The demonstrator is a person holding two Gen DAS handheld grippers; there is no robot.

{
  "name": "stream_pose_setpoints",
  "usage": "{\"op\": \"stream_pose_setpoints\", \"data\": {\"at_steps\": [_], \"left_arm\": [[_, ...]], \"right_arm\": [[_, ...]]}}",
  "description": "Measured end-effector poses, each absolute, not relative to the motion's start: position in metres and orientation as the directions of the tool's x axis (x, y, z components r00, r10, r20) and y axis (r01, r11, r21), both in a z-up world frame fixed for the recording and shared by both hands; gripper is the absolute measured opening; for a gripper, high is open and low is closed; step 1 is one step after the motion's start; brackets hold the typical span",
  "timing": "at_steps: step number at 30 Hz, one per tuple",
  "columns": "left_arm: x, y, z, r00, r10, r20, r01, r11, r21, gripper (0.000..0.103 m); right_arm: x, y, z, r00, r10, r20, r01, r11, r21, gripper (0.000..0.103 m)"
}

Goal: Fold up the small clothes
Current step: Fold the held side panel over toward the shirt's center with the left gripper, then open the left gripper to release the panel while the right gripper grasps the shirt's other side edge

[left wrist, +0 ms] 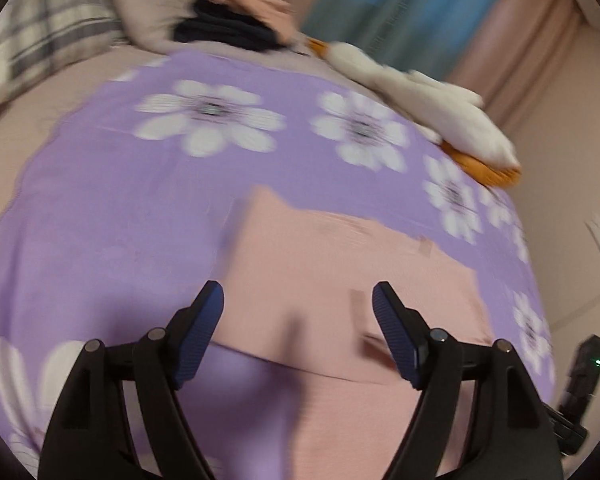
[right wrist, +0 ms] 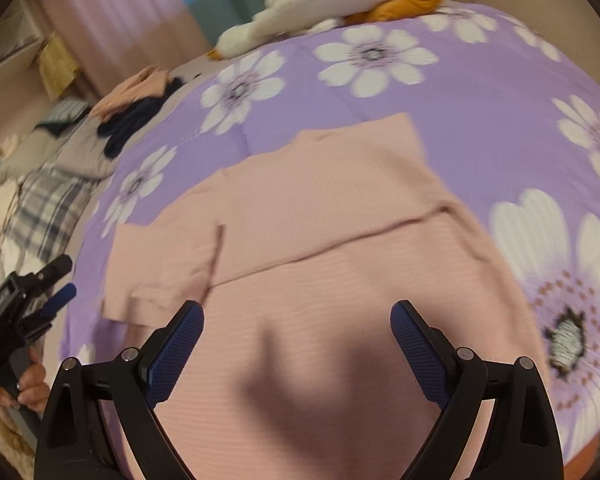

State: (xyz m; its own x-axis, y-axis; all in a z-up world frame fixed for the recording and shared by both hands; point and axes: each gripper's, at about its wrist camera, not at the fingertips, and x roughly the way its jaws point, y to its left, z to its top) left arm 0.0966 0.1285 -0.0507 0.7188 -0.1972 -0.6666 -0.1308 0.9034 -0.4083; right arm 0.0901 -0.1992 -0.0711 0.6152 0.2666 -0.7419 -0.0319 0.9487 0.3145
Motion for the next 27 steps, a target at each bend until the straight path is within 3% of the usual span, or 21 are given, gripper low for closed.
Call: {"op": "stream_pose_setpoints", "data": {"at_steps": [4,6,10,16,20,24,27], "left_arm": [[0.096,0.154,-0.074,0.700,-0.171,-0.693,-0.201,0.884,-0.421,0.075],[0.097,0.163,-0.083,0.680,-0.184,-0.710,-0.216,0.875,-0.434,0.074],[0.100,0.174,-0.096,0.658,-0.196,-0.727,-0.240,0.861,-0.449,0.073],[0.098,0.180,-0.097,0.661,-0.209,-0.721,-0.251,0.843,-0.475,0.072],[0.096,0.185,-0.096,0.669,-0.225,-0.708,-0.249,0.830,-0.499,0.072],[0.095,0.187,-0.094,0.674,-0.241,-0.698,-0.245,0.819,-0.519,0.072],[0.094,0.188,-0.093,0.678,-0.248,-0.692,-0.241,0.814,-0.528,0.072]], "right_arm": [[0.105,-0.153,-0.073,0.588,0.266,-0.764,-0.129,0.963,0.236,0.094],[0.111,-0.130,-0.073,0.578,0.274,-0.768,-0.185,0.961,0.204,0.086],[0.123,-0.094,-0.079,0.563,0.252,-0.787,-0.257,0.958,0.123,0.081],[0.135,-0.059,-0.097,0.549,0.166,-0.819,-0.308,0.951,-0.014,0.065],[0.143,-0.058,-0.102,0.566,0.095,-0.819,-0.276,0.958,-0.080,0.048],[0.147,-0.059,-0.096,0.582,0.100,-0.807,-0.273,0.959,-0.079,0.020],[0.145,-0.058,-0.083,0.603,0.128,-0.787,-0.294,0.953,-0.070,0.014]]}}
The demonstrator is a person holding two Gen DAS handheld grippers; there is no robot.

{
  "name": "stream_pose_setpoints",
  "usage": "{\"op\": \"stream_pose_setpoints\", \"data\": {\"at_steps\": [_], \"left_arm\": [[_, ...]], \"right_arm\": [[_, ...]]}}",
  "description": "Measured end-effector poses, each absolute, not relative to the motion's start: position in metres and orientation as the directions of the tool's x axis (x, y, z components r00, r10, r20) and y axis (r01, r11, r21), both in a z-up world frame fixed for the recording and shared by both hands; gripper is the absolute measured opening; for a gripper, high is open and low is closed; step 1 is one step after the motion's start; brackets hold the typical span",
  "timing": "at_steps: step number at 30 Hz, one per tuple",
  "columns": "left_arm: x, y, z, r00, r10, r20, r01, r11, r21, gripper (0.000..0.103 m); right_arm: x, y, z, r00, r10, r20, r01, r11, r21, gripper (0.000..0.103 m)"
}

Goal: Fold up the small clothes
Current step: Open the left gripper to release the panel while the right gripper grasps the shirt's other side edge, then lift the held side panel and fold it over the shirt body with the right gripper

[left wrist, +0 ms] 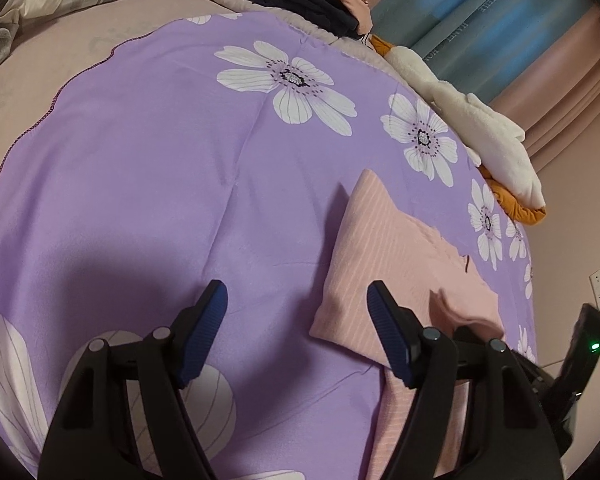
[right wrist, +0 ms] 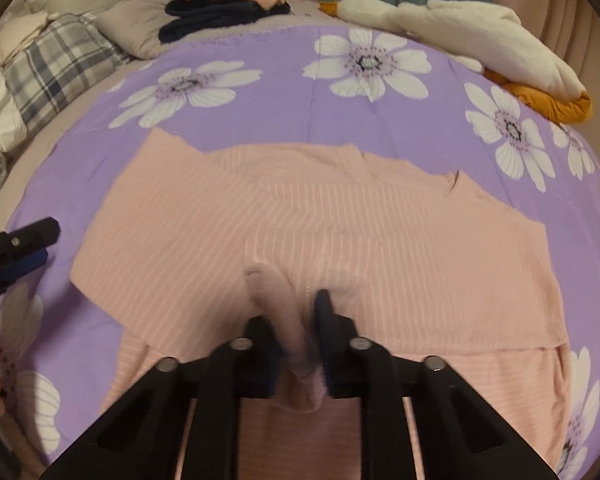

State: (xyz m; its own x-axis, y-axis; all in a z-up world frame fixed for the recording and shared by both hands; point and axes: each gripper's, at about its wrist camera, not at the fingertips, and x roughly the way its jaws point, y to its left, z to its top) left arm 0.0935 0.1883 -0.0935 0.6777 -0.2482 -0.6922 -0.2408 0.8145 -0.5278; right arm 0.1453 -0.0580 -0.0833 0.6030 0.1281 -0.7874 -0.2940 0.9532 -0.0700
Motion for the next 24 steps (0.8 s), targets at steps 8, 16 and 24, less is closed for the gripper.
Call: {"op": "stream_pose_setpoints", "data": {"at_steps": [8,16,24], "left_arm": [[0.091,0.189,-0.090,0.686,-0.274,-0.674,-0.227,0.800,-0.555,0.072],[0.092,0.186,-0.088,0.685,-0.306,-0.661,-0.204,0.790,-0.578,0.072],[0.094,0.177,-0.088,0.676,-0.339,-0.654,-0.177,0.787,-0.590,0.072]], "right_arm": [[0.150,-0.057,-0.030,0.673,0.215,-0.707,-0.329,0.944,-0.027,0.012],[0.150,-0.054,0.025,0.757,0.250,-0.604,-0.345,0.937,-0.045,0.011],[0.153,-0.069,0.051,0.802,0.255,-0.541,-0.315,0.949,-0.021,0.011]]}}
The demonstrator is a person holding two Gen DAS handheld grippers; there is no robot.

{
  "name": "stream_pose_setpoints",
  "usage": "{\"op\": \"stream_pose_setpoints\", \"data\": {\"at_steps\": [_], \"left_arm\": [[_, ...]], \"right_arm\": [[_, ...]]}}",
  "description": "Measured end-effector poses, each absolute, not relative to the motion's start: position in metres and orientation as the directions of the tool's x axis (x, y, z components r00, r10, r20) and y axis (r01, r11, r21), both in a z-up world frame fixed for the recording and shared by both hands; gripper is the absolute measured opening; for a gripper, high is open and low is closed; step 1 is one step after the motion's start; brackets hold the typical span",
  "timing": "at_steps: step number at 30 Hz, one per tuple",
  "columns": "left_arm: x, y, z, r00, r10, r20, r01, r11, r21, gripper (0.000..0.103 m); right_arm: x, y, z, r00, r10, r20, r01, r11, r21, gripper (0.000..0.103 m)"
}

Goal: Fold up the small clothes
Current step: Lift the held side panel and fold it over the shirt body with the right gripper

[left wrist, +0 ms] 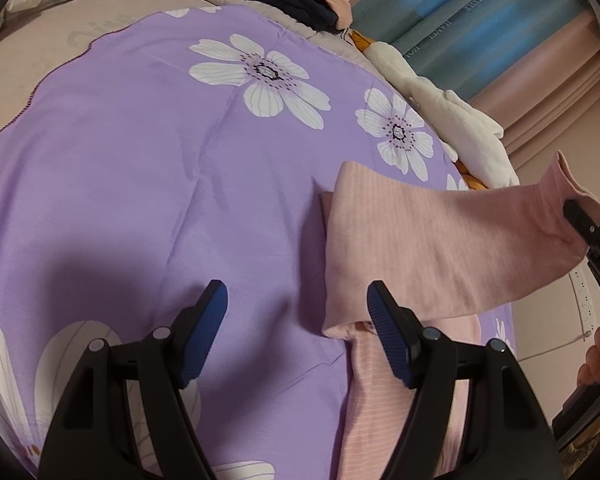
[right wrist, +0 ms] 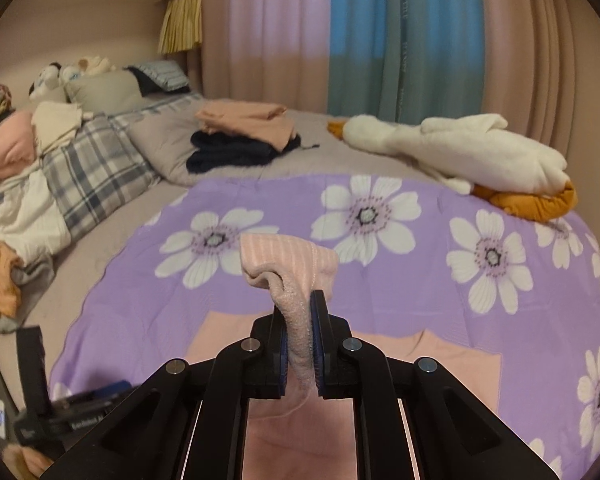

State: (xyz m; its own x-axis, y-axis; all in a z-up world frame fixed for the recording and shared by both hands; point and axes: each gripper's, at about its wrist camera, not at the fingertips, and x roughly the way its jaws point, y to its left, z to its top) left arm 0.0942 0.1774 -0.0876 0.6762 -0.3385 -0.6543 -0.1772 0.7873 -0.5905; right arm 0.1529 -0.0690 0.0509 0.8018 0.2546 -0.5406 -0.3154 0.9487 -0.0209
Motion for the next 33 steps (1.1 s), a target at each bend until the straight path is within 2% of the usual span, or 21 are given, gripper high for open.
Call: {"op": "stream_pose_setpoints", "data": {"at_steps": [14,33], "left_arm": [[0.099,0.157,-0.088,0.651,-0.353,-0.672,-0.145,0.811,-0.566,0.071],[0.118,0.097,-0.075,0.585,-0.317,-0.746,-0.111,0.880,-0.461,0.068]], "right_arm": [[0.165,-0.118,0.051,0.822,0.196,-0.534,-0.204,0.978,0.045,0.011],[0.188,-0.183,0.003,0.763,0.234,-0.603,-0.138,0.970,0.201,0.011]]}}
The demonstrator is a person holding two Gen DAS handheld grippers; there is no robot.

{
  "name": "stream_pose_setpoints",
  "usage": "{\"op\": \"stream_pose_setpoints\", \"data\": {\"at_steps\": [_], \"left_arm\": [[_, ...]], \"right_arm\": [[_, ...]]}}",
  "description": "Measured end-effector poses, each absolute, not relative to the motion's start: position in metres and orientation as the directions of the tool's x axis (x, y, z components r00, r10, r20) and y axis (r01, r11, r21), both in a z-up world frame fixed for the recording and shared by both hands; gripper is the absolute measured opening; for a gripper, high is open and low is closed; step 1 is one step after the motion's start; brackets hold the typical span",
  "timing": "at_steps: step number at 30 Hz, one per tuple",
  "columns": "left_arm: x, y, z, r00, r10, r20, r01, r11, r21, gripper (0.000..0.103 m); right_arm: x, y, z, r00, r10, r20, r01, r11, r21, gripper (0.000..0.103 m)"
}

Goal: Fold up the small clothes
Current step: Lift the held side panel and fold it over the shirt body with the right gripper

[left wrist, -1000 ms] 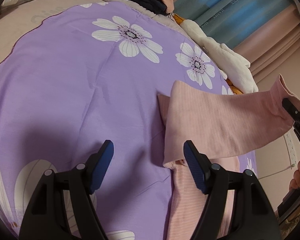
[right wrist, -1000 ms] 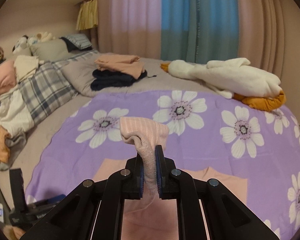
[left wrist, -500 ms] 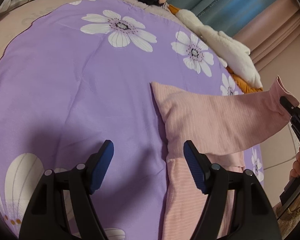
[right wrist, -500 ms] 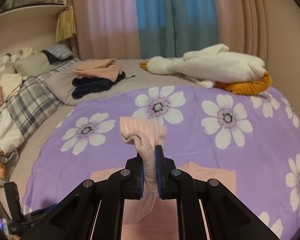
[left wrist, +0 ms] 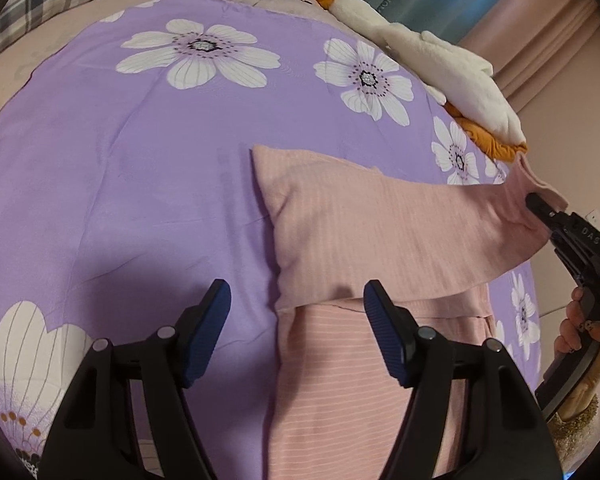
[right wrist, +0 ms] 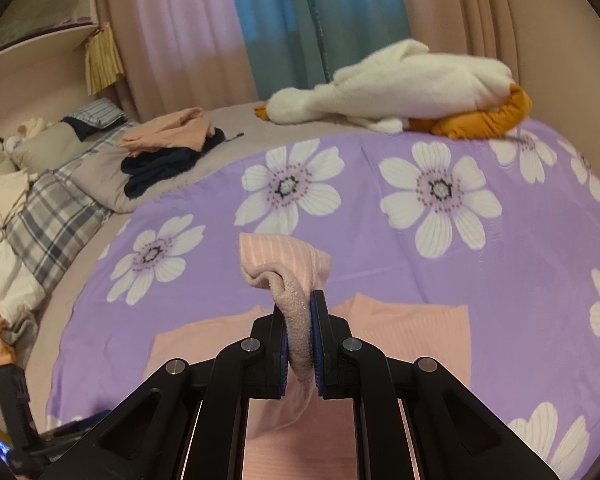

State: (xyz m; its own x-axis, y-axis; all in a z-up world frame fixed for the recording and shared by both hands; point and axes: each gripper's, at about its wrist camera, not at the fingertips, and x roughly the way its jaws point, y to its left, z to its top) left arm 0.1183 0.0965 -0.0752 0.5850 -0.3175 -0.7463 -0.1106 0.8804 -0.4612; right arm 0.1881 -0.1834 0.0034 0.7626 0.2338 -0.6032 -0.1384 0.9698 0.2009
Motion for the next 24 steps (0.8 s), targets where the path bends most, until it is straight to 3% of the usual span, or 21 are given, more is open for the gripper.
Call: {"op": "stream_pose_setpoints", "data": {"at_steps": [4,9,24], "left_arm": [[0.124,0.087,-0.072,0.582,-0.312,-0.751,-0.108,0.885,-0.452,0.066],[0.134,0.073,-0.075,0.569,-0.306,-0.763,-0.105,0.894,-0.436,0.049],[0.158,0.052,-0.101,0.518,-0.220,-0.827,-0.127,0.936,-0.329,0.045]], "right_arm": [[0.195,-0.196,-0.013,0.732,0.253,-0.632,-0.130,0.963,0.234,0.011],[0.202,-0.216,-0.038,0.680,0.309,-0.665,-0.106,0.939,0.327,0.011],[0.211,-0.255,-0.100,0.586,0.293,-0.756,0.041,0.921,0.389,0.011]]}}
